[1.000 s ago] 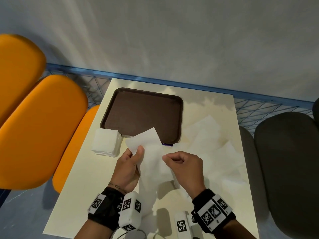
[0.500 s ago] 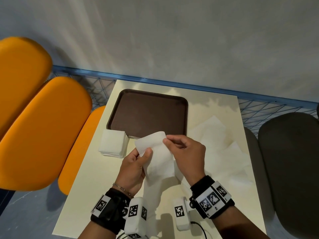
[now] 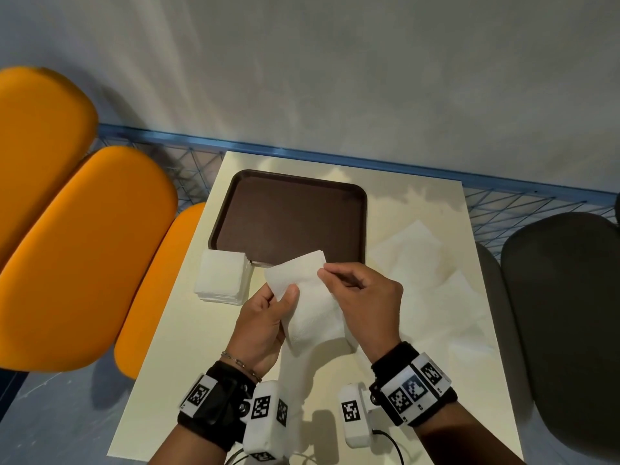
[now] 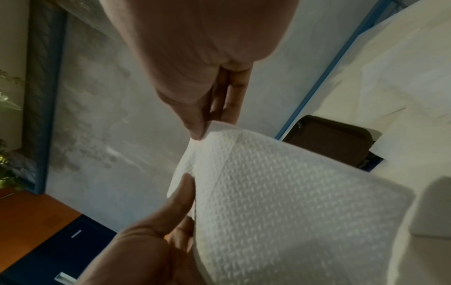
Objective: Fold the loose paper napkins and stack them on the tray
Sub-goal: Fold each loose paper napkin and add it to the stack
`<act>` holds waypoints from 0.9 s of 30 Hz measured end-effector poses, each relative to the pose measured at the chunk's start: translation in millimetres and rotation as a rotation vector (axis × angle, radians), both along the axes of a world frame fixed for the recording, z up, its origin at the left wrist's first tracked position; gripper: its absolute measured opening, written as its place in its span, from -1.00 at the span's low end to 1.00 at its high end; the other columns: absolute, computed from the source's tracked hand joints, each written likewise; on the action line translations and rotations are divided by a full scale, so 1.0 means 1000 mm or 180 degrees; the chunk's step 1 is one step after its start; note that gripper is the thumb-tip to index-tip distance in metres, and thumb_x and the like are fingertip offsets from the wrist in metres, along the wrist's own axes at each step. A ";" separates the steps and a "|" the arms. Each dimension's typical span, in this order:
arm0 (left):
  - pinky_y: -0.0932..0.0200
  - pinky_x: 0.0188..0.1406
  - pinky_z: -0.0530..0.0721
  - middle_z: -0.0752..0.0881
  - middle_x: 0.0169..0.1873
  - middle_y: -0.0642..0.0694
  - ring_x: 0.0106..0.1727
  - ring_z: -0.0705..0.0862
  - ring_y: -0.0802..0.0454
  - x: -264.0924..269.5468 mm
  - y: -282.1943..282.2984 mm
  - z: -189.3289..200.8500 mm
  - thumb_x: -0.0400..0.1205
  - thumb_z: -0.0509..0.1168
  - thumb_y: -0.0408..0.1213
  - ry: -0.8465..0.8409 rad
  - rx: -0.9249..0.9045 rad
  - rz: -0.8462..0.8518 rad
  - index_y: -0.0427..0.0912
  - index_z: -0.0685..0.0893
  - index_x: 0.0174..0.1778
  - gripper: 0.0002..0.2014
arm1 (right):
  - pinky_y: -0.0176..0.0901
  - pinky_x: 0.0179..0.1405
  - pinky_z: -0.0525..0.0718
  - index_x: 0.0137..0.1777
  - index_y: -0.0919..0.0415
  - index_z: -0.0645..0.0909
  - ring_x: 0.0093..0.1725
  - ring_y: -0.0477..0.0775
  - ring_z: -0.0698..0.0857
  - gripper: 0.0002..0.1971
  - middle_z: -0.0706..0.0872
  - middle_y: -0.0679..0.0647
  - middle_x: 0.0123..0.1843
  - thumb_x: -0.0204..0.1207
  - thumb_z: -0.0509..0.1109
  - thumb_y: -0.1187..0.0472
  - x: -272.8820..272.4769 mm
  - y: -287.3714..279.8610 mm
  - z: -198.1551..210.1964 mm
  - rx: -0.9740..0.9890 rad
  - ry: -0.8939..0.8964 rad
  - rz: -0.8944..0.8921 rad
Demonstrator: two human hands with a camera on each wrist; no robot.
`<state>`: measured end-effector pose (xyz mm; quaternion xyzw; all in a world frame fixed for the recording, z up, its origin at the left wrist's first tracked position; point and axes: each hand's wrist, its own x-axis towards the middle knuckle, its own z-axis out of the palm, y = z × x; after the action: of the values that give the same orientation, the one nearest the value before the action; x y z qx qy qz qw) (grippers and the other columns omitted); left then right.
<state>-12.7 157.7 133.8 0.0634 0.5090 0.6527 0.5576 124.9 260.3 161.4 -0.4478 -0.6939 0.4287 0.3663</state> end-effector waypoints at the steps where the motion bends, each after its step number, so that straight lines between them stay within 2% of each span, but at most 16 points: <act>1: -0.17 0.40 0.72 0.81 0.33 -0.22 0.37 0.79 -0.21 0.000 0.000 -0.001 0.68 0.38 -0.24 0.0028 0.0001 -0.0002 -0.19 0.68 0.48 -0.59 | -0.52 -0.04 0.73 0.05 0.06 0.94 -0.08 -0.27 0.86 -0.87 0.91 -0.25 -0.11 0.52 0.71 0.20 0.000 0.001 0.001 -0.0122 0.0014 0.0017; 4: -0.18 0.41 0.70 0.81 0.33 -0.22 0.37 0.78 -0.20 -0.002 0.001 -0.005 0.70 0.39 -0.25 0.0099 -0.0035 -0.0003 -0.19 0.69 0.47 -0.60 | -0.46 -0.02 0.75 0.07 0.00 0.92 -0.06 -0.26 0.86 -0.85 0.91 -0.26 -0.11 0.53 0.71 0.16 0.000 0.004 0.006 -0.0672 0.0118 0.0064; 8: -0.16 0.22 0.75 0.81 0.31 -0.26 0.29 0.80 -0.19 -0.006 0.001 -0.011 0.72 0.40 -0.29 0.0262 -0.0104 -0.0015 -0.19 0.72 0.45 -0.64 | -0.25 0.04 0.83 0.09 -0.05 0.89 0.00 -0.14 0.87 -0.83 0.91 -0.19 -0.04 0.53 0.71 0.11 -0.001 0.009 0.009 -0.1121 0.0236 0.0197; 13: -0.35 0.33 0.69 0.82 0.29 -0.26 0.33 0.78 -0.29 -0.009 0.002 -0.016 0.74 0.41 -0.31 0.0424 -0.0176 -0.0031 -0.18 0.75 0.42 -0.69 | 0.06 0.12 0.91 0.09 -0.09 0.87 0.04 -0.06 0.88 -0.82 0.90 -0.18 0.00 0.52 0.71 0.06 0.000 0.013 0.007 -0.1202 0.0096 0.0366; 16: -0.35 0.34 0.70 0.82 0.29 -0.24 0.34 0.78 -0.29 -0.008 0.001 -0.015 0.72 0.42 -0.29 0.0416 -0.0191 -0.0049 -0.19 0.74 0.42 -0.67 | 0.01 0.13 0.90 0.07 -0.09 0.90 0.02 -0.12 0.87 -0.85 0.90 -0.23 -0.03 0.53 0.71 0.06 0.001 0.012 0.007 -0.1053 0.0020 0.0322; 19: -0.20 0.23 0.75 0.83 0.30 -0.22 0.31 0.80 -0.23 -0.007 0.002 -0.014 0.71 0.43 -0.29 0.0350 -0.0181 -0.0078 -0.17 0.74 0.43 -0.65 | -0.22 0.12 0.85 0.07 -0.06 0.93 0.01 -0.21 0.86 -0.86 0.91 -0.27 -0.05 0.54 0.70 0.11 0.002 0.010 0.005 -0.0731 0.0014 0.0193; 21: -0.09 0.13 0.74 0.83 0.29 -0.21 0.28 0.81 -0.18 -0.006 0.003 -0.014 0.72 0.42 -0.30 0.0288 -0.0195 -0.0102 -0.17 0.74 0.43 -0.67 | -0.39 0.07 0.79 0.08 0.02 0.94 0.00 -0.25 0.86 -0.85 0.92 -0.24 -0.04 0.53 0.71 0.19 0.003 0.009 0.001 -0.0209 -0.0007 0.0170; 23: -0.05 0.10 0.74 0.83 0.29 -0.21 0.25 0.82 -0.17 -0.006 0.003 -0.012 0.73 0.42 -0.29 0.0251 -0.0242 -0.0138 -0.18 0.75 0.42 -0.68 | -0.44 0.02 0.77 0.07 0.08 0.95 -0.02 -0.25 0.86 -0.85 0.93 -0.19 -0.02 0.52 0.72 0.24 0.002 0.008 -0.004 0.0303 -0.0083 0.0203; 25: -0.07 0.17 0.74 0.83 0.28 -0.22 0.27 0.81 -0.20 -0.007 0.004 -0.012 0.74 0.42 -0.26 0.0180 -0.0293 -0.0173 -0.19 0.74 0.42 -0.68 | -0.38 0.00 0.79 0.03 0.07 0.95 0.00 -0.22 0.86 -0.87 0.91 -0.20 0.03 0.52 0.71 0.24 0.003 0.010 -0.008 0.0306 -0.0100 0.0262; 27: -0.10 0.23 0.74 0.84 0.26 -0.24 0.26 0.82 -0.24 -0.008 0.004 -0.014 0.75 0.42 -0.25 0.0071 -0.0356 -0.0193 -0.21 0.73 0.42 -0.68 | -0.38 0.05 0.76 0.00 -0.01 0.92 0.11 -0.21 0.83 -0.91 0.86 -0.28 0.18 0.54 0.69 0.18 0.004 0.013 -0.011 -0.0017 -0.0245 0.0332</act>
<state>-21.1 161.9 120.1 0.0548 0.5487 0.6052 0.5741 128.7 273.4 150.8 -0.4282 -0.7288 0.4314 0.3153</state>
